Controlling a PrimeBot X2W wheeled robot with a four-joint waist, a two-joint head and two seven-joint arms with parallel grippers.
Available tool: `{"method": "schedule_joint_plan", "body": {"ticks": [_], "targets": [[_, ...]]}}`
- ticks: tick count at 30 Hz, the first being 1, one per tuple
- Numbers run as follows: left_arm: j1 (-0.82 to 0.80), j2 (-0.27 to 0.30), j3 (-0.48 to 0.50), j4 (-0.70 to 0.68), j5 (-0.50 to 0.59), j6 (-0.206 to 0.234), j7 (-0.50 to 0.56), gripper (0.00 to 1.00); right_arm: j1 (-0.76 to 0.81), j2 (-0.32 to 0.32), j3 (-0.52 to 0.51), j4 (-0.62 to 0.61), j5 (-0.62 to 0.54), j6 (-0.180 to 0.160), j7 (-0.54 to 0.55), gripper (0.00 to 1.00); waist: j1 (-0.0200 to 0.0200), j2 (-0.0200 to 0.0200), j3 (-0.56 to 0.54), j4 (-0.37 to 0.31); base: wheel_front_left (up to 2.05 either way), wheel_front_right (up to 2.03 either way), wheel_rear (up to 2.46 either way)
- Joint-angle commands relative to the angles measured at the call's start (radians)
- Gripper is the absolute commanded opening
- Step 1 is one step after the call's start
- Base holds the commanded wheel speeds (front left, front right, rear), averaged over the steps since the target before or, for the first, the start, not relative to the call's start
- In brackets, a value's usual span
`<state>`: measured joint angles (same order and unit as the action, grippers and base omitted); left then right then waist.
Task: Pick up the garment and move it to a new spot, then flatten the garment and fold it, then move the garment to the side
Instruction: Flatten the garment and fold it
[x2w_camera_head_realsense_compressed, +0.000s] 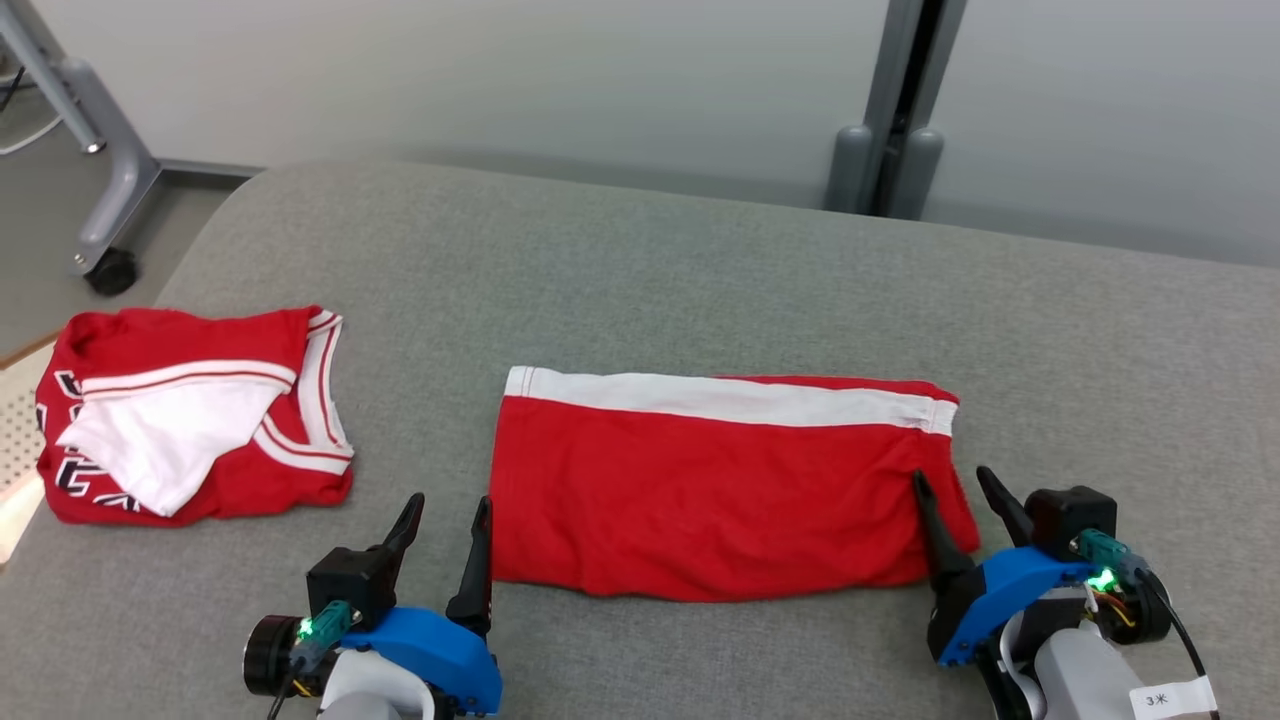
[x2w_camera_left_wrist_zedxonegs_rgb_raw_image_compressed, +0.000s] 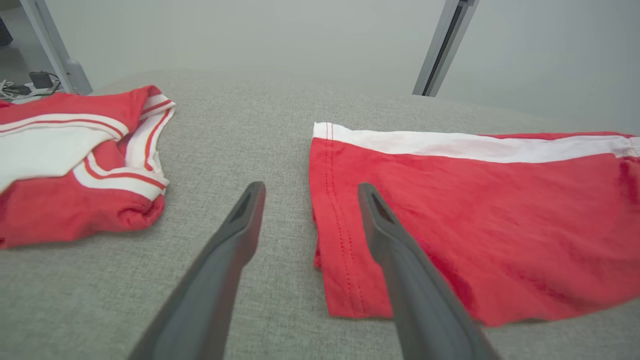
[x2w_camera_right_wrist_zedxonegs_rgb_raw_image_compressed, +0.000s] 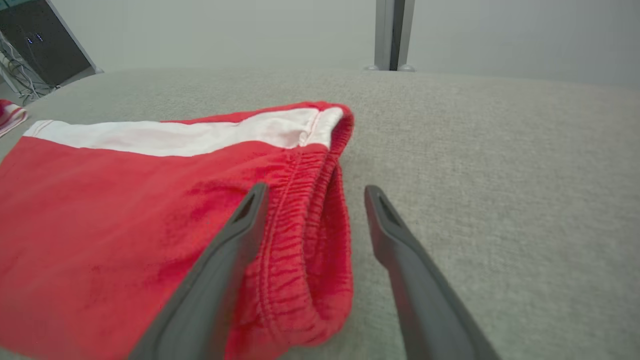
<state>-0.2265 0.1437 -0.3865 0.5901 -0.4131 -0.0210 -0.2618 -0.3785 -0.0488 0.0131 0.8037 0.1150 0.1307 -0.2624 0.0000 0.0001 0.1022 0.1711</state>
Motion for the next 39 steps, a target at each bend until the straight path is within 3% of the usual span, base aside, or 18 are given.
{"method": "schedule_joint_plan", "body": {"ticks": [1,7,8,9,10,11,17,21,28,32,39], "targets": [[0.011,-0.006,0.014,-0.003,0.016,-0.012,-0.004,1.00,-0.018,-0.005,-0.015,0.038,-0.007,0.000,-0.003,1.00,0.0000,-0.0001,0.020,0.020,0.00,0.00,0.00],[0.014,-0.019,0.065,0.025,0.050,-0.034,-0.004,1.00,-0.015,-0.005,-0.032,0.156,0.057,-0.001,0.000,1.00,0.0000,-0.0001,0.040,0.022,0.00,0.00,0.00],[0.013,-0.021,0.073,0.027,0.054,-0.039,-0.004,1.00,-0.010,-0.004,-0.015,0.166,0.087,-0.001,0.001,0.93,0.0000,-0.0001,0.041,0.019,0.00,0.00,0.00],[0.014,-0.022,0.079,0.029,0.059,-0.041,-0.004,1.00,-0.004,-0.003,0.006,0.173,0.123,-0.001,0.003,0.58,0.0000,-0.0001,0.042,0.015,0.00,0.00,0.00],[0.017,-0.024,0.087,0.031,0.064,-0.044,-0.004,1.00,0.002,-0.003,0.027,0.169,0.150,-0.001,0.003,0.36,0.0000,-0.0001,0.042,0.011,0.00,0.00,0.00],[0.019,-0.026,0.097,0.033,0.068,-0.048,-0.004,1.00,0.009,-0.001,0.045,0.165,0.180,-0.001,0.003,0.00,0.0000,-0.0001,0.042,0.006,0.00,0.00,0.00],[0.024,-0.041,0.122,0.041,0.102,-0.062,-0.004,1.00,0.034,-0.001,0.073,0.127,0.279,0.000,0.002,0.00,0.0000,-0.0001,0.027,-0.020,0.00,0.00,0.00],[0.035,-0.047,0.133,0.042,0.120,-0.071,-0.004,1.00,0.038,-0.007,0.018,0.096,0.291,-0.001,-0.001,0.00,0.0000,-0.0001,0.009,-0.036,0.00,0.00,0.00],[0.069,-0.059,0.139,0.052,0.144,-0.084,-0.004,1.00,0.041,-0.041,-0.201,0.040,0.193,0.000,-0.002,0.00,0.0000,-0.0001,-0.028,-0.084,0.00,0.00,0.00],[0.086,-0.068,0.138,0.062,0.153,-0.091,-0.004,1.00,0.022,-0.058,-0.298,0.070,0.117,0.000,-0.002,0.00,0.0000,-0.0001,-0.039,-0.104,0.00,0.00,0.00],[0.098,-0.083,0.122,0.069,0.160,-0.097,-0.004,1.00,-0.017,-0.010,-0.270,0.068,0.102,0.000,0.013,0.00,0.0000,-0.0001,-0.049,-0.098,0.00,0.00,0.00]]}}
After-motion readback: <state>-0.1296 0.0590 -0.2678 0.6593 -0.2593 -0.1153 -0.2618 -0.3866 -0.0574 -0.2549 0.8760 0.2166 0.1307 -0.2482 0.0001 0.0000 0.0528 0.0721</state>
